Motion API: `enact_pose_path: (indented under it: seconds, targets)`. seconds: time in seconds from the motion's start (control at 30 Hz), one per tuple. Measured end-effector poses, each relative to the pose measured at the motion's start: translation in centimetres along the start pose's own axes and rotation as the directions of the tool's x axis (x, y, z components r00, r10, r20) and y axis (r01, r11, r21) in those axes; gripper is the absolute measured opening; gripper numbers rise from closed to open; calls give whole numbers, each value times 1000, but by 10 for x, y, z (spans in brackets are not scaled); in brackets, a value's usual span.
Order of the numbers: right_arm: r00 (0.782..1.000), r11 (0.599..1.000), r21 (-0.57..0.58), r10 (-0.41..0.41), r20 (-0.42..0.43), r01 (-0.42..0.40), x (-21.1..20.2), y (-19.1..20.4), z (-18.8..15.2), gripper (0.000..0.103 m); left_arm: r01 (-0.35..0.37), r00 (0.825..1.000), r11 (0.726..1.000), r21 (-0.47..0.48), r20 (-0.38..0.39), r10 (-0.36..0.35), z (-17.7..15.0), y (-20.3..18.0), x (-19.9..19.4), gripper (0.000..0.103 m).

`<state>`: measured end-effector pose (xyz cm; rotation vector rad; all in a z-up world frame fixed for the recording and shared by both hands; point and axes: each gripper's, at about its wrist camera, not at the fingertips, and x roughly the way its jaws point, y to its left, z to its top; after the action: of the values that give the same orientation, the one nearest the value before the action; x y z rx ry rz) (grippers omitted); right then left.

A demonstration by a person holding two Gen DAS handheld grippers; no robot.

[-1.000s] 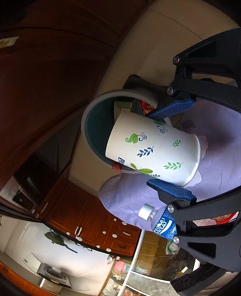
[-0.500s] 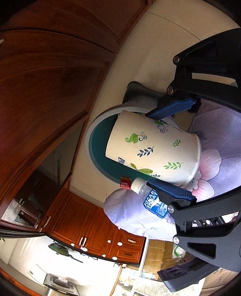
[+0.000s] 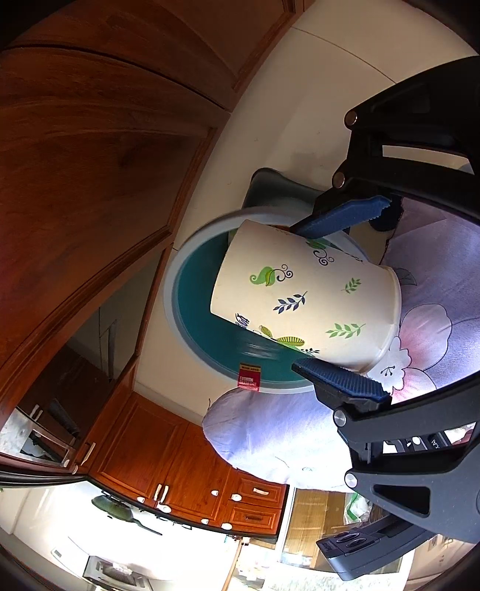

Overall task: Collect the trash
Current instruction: 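Carry the bottle and paper cup over the bin and release both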

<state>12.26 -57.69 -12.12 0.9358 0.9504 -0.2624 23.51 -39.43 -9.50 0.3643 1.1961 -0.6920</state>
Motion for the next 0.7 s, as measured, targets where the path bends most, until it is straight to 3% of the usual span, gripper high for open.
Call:
enact_pose_path:
  seconds: [0.17, 0.47, 0.7]
  targets:
    - [1000, 1000, -11, -8, -5, 8, 2, 5, 0, 64, 7, 1000, 1000, -25, 23, -6, -6, 7, -13, 71]
    - [999, 999, -52, -13, -30, 12, 12, 22, -2, 65, 20, 996, 998, -54, 88, -15, -17, 16, -43, 90]
    - [999, 997, -80, -5, -38, 2, 17, 38, -4, 78, 36, 994, 995, -96, 105, -26, -27, 28, -52, 94]
